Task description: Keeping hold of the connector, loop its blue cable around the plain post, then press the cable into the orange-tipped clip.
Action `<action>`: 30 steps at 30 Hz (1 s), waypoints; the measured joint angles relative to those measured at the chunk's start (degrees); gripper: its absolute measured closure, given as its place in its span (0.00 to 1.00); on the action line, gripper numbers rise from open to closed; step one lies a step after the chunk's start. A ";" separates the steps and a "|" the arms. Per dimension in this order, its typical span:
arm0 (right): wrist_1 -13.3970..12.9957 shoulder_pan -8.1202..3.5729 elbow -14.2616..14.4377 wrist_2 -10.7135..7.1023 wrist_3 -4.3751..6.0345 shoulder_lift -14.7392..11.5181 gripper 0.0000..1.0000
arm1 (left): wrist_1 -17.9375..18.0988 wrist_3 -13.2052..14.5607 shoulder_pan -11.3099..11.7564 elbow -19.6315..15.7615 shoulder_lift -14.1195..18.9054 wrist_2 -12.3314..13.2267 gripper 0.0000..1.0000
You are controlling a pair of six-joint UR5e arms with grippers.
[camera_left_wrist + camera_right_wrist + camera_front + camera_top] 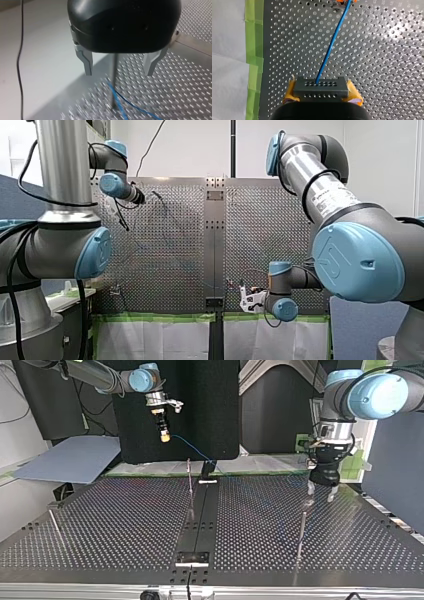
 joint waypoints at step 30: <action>0.84 0.08 -0.76 -0.01 -0.10 -0.02 1.00 | -17.42 17.28 -7.45 17.24 -2.27 -14.53 0.00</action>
